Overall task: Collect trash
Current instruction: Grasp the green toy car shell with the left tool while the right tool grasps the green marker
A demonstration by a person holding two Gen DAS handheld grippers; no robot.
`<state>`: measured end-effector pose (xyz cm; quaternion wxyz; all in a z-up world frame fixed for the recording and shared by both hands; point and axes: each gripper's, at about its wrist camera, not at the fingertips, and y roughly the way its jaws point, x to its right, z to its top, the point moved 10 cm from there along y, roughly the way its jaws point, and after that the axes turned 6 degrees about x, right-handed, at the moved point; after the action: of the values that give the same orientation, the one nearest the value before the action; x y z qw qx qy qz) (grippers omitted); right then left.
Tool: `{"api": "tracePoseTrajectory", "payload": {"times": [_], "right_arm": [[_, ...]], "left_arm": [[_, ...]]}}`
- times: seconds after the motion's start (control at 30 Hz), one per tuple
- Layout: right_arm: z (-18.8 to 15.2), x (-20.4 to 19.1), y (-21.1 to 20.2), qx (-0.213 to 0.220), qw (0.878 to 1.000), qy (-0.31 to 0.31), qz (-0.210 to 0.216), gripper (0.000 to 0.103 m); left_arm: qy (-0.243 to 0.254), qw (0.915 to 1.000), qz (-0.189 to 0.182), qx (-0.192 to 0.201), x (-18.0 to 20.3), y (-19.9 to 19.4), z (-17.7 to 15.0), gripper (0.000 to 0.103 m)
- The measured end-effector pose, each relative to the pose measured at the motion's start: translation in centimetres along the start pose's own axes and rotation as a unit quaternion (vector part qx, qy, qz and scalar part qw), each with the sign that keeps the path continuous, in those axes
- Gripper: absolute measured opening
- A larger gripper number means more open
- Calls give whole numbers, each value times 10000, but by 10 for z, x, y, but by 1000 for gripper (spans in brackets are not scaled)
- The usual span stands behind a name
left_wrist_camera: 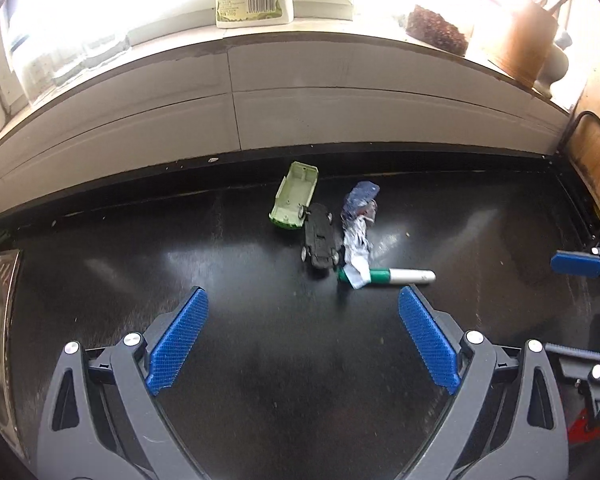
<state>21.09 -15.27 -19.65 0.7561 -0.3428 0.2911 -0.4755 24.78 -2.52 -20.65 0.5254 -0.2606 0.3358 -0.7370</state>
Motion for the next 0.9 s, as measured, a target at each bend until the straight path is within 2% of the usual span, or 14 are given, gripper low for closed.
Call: {"api": "tracePoseTrajectory", "payload": {"times": [0.17, 0.3, 0.4, 0.5, 0.53, 0.6, 0.63, 0.67, 0.7, 0.8, 0.9], "right_arm": [[6, 7, 50, -282, 9992, -270, 57, 84], [7, 10, 89, -559, 9971, -493, 143, 80], [8, 9, 112, -689, 9950, -690, 219, 77], [7, 6, 130, -785, 9930, -847, 250, 68], [6, 6, 135, -810, 9924, -886, 269, 66], [8, 1, 140, -762, 9918, -996, 250, 56], [9, -1, 141, -733, 9912, -1069, 260, 52], [10, -5, 141, -704, 9904, -1160, 272, 39], [10, -9, 140, -691, 9897, -1223, 290, 21], [10, -21, 138, -736, 9882, -1278, 408, 14], [11, -31, 121, -622, 9887, -1304, 410, 14]], "left_arm": [[-42, 9998, -142, -167, -11, 65, 35, 93], [83, 9991, -235, -330, -13, 112, 48, 93], [108, 9985, -328, -418, -12, 133, 50, 92], [162, 9980, -362, -486, -12, 149, 48, 82], [154, 9980, -361, -498, -12, 151, 47, 74], [102, 9981, -403, -452, -12, 152, 48, 68], [87, 9980, -433, -447, -12, 152, 49, 55], [88, 9979, -459, -443, -11, 151, 49, 38], [81, 9979, -450, -450, -11, 148, 50, 34], [17, 9988, -399, -274, -10, 132, 56, 33], [-65, 9996, -260, -92, -13, 104, 63, 33]]}}
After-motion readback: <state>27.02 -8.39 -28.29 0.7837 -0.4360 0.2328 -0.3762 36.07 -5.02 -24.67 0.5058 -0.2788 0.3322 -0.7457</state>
